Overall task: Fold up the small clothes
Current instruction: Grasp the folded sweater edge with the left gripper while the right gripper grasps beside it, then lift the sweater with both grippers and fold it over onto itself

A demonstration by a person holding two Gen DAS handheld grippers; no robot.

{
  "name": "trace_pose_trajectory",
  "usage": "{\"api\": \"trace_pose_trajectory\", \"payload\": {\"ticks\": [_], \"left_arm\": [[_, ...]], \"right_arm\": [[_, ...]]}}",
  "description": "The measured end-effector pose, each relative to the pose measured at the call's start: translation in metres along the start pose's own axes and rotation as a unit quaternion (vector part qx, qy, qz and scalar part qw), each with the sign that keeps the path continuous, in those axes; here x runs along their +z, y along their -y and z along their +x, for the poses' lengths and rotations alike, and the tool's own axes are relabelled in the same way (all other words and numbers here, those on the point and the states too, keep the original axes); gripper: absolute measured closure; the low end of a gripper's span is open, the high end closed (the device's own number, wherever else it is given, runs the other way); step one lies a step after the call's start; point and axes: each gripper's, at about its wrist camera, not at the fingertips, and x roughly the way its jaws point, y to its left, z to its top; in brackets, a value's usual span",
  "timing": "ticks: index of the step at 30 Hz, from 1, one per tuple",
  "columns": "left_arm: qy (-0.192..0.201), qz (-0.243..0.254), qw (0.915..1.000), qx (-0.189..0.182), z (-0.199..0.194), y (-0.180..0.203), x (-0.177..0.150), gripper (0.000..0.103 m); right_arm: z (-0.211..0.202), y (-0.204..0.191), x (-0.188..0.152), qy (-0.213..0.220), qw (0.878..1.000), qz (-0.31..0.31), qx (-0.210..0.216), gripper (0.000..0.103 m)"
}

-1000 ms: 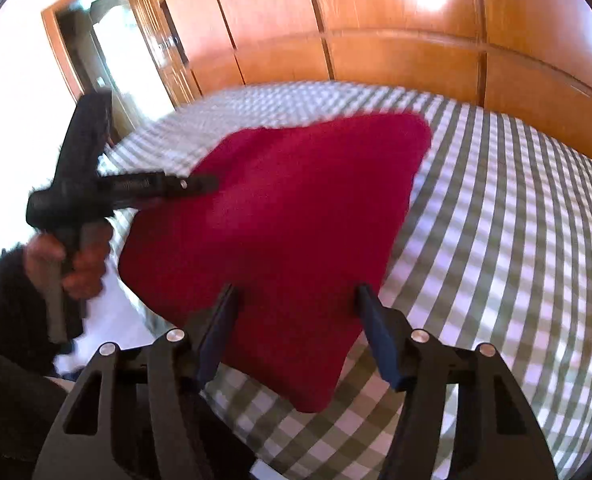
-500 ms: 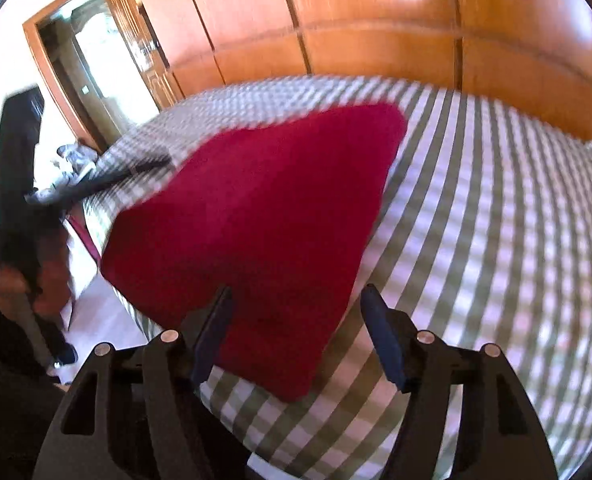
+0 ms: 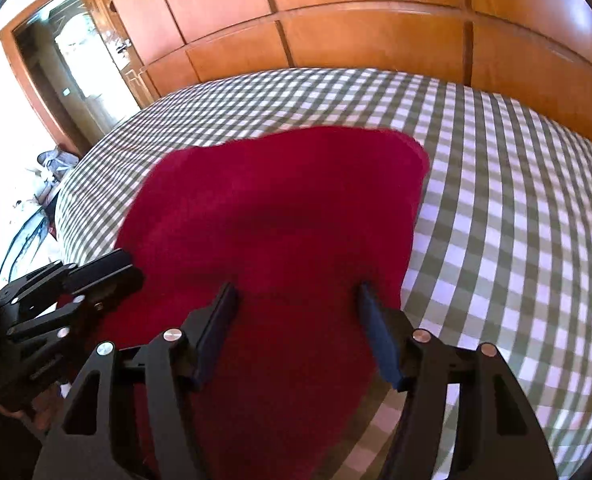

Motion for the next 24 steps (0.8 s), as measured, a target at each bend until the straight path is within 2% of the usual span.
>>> {"api": "trace_pose_trajectory", "payload": {"ticks": [7,11,12,13,14,15,16,18,21,24], "left_arm": [[0.002,-0.002,1.0000,-0.002,-0.002,0.000,0.001,0.079],[0.014,-0.013,0.9998,-0.011,-0.013,-0.004,0.003,0.078],[0.016,-0.018,0.9996,-0.016,-0.015,-0.007,0.004,0.076],[0.018,-0.025,0.9993,-0.023,-0.018,-0.010,0.005,0.068],[0.021,-0.035,0.9985,-0.036,-0.022,-0.015,0.006,0.064],[0.026,-0.040,0.9985,-0.029,-0.025,-0.017,0.007,0.050],[0.034,-0.043,0.9983,-0.019,-0.028,-0.020,0.008,0.046],[0.042,-0.055,0.9973,-0.024,-0.035,-0.029,0.010,0.045],[0.045,-0.080,0.9953,-0.032,-0.038,-0.045,0.013,0.039],[0.025,-0.109,0.9925,-0.050,-0.029,-0.059,0.016,0.037]], "right_arm": [[-0.003,-0.006,-0.006,0.011,1.000,-0.002,-0.012,0.038],[-0.011,-0.004,-0.004,0.019,1.000,0.016,-0.013,0.021],[-0.015,-0.002,-0.002,0.020,0.999,0.022,-0.012,0.020],[-0.018,0.001,-0.004,0.021,0.999,0.027,-0.009,0.019],[-0.022,0.004,-0.005,0.022,0.999,0.032,-0.008,0.018],[-0.024,0.006,-0.007,0.024,0.999,0.037,-0.006,0.017],[-0.026,0.008,-0.008,0.024,0.999,0.043,-0.005,0.017],[-0.029,0.014,-0.012,0.023,0.998,0.058,0.002,0.014],[-0.033,0.021,-0.016,0.021,0.996,0.082,0.020,0.012],[-0.035,0.032,-0.021,0.014,0.991,0.116,0.061,0.011]]}}
